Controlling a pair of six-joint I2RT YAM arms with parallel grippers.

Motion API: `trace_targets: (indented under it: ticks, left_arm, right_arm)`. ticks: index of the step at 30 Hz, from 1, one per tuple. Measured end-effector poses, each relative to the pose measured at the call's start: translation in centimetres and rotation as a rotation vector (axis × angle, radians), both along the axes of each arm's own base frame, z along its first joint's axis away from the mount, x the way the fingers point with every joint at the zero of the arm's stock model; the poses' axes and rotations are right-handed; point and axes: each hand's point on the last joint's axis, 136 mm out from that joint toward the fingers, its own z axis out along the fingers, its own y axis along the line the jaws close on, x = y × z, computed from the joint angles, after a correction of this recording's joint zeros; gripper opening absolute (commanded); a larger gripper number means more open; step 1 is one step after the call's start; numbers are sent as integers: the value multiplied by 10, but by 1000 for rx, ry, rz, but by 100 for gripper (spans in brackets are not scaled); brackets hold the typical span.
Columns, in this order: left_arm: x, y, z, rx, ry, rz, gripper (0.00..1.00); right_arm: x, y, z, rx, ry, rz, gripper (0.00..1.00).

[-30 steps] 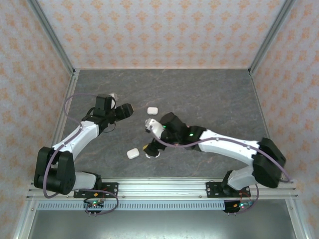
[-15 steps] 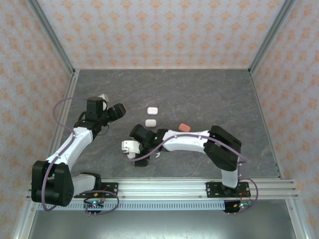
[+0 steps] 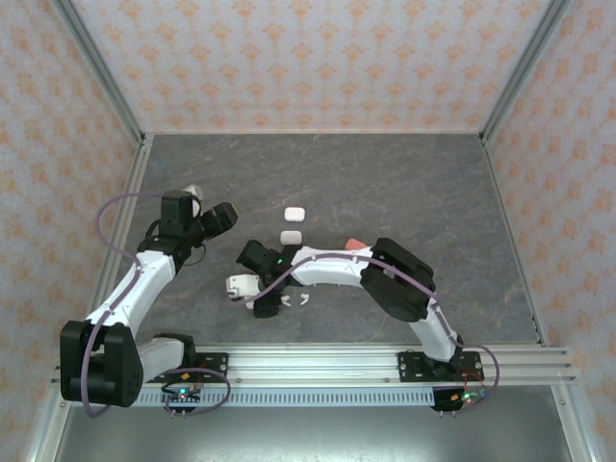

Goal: Insert wireless bluetooth earbuds into charging case

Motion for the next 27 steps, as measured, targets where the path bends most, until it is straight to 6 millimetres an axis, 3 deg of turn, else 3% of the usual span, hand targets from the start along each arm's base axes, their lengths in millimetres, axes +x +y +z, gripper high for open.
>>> trace_targets:
  ticks: [8,14,22,25,27]
  left_arm:
    - [0,0,1,-7,0,3,81]
    - [0,0,1,-7,0,2,81]
    - [-1,-5,4,-24,-8,-17,82]
    - [-3,-9,12,-40,-30,-36,82]
    - [-3,-15,18,-70,-44,-57,82]
  right_arm:
    - [3,-7,-1,-13,29,-13,53]
    - [3,-7,-1,-13,38,-24,37]
    - [12,-10,2,3,52,-89,32]
    - [25,-21,12,24,55,-151,32]
    - [36,-29,29,59,46,-201,31]
